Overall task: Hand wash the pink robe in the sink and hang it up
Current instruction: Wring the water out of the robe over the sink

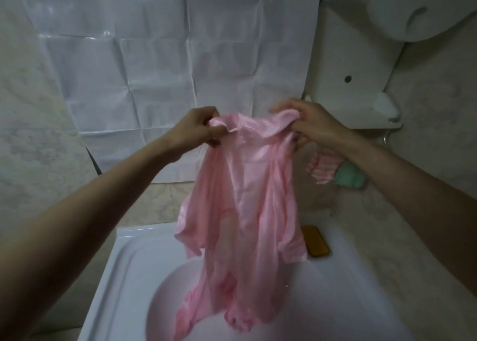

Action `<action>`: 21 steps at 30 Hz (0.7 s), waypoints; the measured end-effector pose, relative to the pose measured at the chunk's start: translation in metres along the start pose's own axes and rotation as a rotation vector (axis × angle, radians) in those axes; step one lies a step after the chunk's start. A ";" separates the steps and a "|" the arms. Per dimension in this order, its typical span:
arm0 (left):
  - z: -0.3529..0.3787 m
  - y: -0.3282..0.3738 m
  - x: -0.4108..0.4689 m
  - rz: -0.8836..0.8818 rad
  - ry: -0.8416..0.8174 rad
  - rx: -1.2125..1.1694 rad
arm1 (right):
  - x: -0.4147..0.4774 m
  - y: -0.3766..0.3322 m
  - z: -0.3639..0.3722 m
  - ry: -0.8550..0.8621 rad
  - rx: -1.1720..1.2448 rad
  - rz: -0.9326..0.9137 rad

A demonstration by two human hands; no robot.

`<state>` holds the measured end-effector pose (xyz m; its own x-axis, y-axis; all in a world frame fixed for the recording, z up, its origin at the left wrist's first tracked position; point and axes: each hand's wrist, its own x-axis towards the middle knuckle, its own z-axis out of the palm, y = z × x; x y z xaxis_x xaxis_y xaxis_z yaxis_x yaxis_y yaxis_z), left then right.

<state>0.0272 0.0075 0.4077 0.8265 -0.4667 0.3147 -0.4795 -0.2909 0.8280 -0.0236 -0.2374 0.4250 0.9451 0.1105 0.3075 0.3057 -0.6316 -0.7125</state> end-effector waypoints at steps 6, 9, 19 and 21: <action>0.023 -0.001 -0.003 0.132 0.038 -0.298 | 0.016 -0.039 0.048 -0.025 0.005 0.037; 0.043 -0.052 -0.027 -0.032 0.258 -0.335 | 0.027 -0.056 0.034 0.149 0.305 0.022; 0.166 -0.105 -0.060 -0.289 0.122 -0.194 | 0.052 -0.122 0.013 0.281 0.629 -0.174; 0.174 -0.098 -0.059 -0.386 0.111 -0.255 | 0.051 -0.123 0.010 0.286 0.605 -0.190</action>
<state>-0.0257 -0.0819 0.2274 0.9631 -0.2690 -0.0020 -0.0551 -0.2044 0.9773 -0.0120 -0.1469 0.5218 0.8267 -0.0819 0.5566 0.5520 -0.0736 -0.8306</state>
